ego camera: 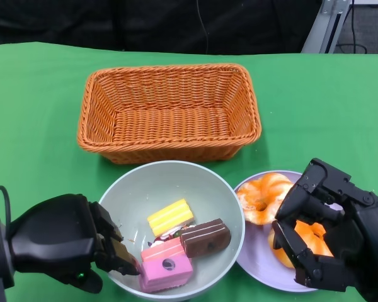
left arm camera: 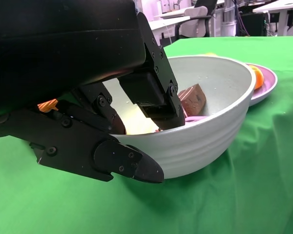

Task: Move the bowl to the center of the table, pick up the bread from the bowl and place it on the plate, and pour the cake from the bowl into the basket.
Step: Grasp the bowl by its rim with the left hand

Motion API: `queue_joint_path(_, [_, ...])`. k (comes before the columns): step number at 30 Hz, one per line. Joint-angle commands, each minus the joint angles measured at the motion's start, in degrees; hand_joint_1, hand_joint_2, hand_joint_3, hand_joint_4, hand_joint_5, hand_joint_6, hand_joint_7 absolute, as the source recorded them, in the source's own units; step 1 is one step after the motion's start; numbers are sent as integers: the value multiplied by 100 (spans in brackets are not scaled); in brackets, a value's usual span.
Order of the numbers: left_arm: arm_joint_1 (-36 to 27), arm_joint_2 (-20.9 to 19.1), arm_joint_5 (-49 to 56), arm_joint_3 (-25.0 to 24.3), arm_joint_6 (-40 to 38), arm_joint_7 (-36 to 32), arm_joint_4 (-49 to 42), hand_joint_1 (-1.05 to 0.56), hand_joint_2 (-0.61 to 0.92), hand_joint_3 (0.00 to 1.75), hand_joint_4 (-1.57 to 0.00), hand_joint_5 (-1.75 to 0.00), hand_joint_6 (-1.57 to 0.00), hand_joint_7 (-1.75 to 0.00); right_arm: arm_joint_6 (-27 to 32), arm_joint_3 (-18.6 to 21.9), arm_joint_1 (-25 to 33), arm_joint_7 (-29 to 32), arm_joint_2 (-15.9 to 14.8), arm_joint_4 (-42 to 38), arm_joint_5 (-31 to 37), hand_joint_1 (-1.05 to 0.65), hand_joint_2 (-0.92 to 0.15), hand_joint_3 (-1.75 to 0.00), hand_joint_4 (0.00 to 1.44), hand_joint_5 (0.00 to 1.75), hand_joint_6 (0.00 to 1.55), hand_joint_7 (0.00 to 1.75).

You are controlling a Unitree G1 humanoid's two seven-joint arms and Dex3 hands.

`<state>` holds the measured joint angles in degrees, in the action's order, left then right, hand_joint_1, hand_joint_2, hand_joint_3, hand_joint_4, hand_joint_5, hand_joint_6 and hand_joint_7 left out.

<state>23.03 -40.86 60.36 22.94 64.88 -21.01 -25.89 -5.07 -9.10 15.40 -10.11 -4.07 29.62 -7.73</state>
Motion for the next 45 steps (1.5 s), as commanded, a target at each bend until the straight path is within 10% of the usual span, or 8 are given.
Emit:
queue_joint_path(1, [33, -144, 86, 51, -231, 126, 168, -53, 90, 0, -101, -2, -96, -2, -66, 7, 42, 64, 33, 50, 68, -36, -53, -97, 67, 174, 58, 154])
queue_joint_path(45, [101, 119, -385, 523, -767, 1499, 575, -57, 92, 11, -99, 0, -101, 0, -58, -83, 70, 156, 175, 66, 185, -33, -47, -106, 66, 173, 58, 153])
